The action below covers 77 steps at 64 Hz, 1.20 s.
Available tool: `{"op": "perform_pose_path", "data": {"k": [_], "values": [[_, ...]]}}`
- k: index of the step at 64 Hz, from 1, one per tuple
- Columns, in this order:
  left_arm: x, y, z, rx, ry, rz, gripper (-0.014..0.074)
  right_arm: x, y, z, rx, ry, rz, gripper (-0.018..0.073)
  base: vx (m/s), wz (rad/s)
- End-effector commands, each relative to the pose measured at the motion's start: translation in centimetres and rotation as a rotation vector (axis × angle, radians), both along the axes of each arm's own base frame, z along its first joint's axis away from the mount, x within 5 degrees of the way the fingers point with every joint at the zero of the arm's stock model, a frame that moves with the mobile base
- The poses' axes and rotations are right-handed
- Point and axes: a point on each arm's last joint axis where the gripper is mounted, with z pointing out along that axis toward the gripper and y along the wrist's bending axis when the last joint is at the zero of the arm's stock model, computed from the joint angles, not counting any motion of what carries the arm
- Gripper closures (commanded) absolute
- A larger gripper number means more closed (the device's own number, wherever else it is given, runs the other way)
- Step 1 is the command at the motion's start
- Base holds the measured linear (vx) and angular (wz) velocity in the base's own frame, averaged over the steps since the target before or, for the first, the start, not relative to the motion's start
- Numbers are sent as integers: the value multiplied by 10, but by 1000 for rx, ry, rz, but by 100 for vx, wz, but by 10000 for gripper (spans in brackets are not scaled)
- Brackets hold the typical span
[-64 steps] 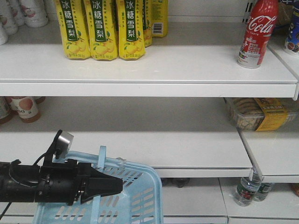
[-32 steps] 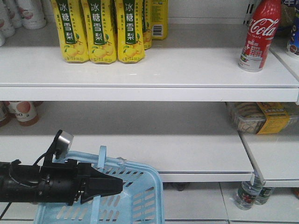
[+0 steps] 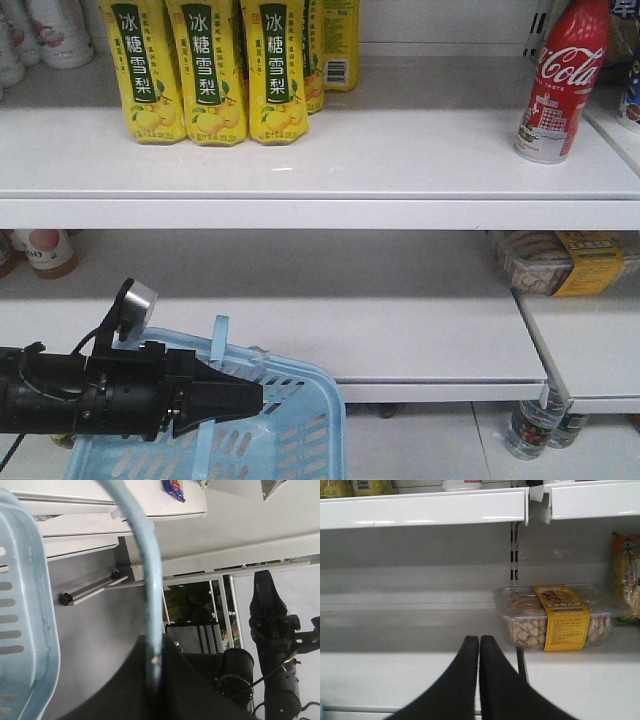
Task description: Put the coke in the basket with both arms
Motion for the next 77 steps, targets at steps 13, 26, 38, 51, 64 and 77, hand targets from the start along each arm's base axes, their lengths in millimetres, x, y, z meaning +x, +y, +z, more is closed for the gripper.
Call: {"op": "perform_pose_path", "data": {"k": [13, 26, 38, 51, 64, 77], "values": [[2, -4, 22, -130, -47, 19, 603, -1, 0, 4, -8, -85, 5, 568, 3, 0], [2, -4, 22, -130, -47, 19, 603, -1, 0, 4, -8, -85, 5, 568, 2, 0], [2, -4, 22, -130, -47, 19, 603, -1, 0, 4, -8, -85, 5, 568, 2, 0], [2, -4, 22, -130, -47, 19, 603, -1, 0, 4, -8, -85, 5, 568, 0, 0], [2, -4, 22, -130, -47, 19, 603, -1, 0, 4, -8, -85, 5, 568, 0, 0], [2, -4, 22, -130, -47, 19, 603, -1, 0, 4, -8, -85, 5, 568, 0, 0]]}}
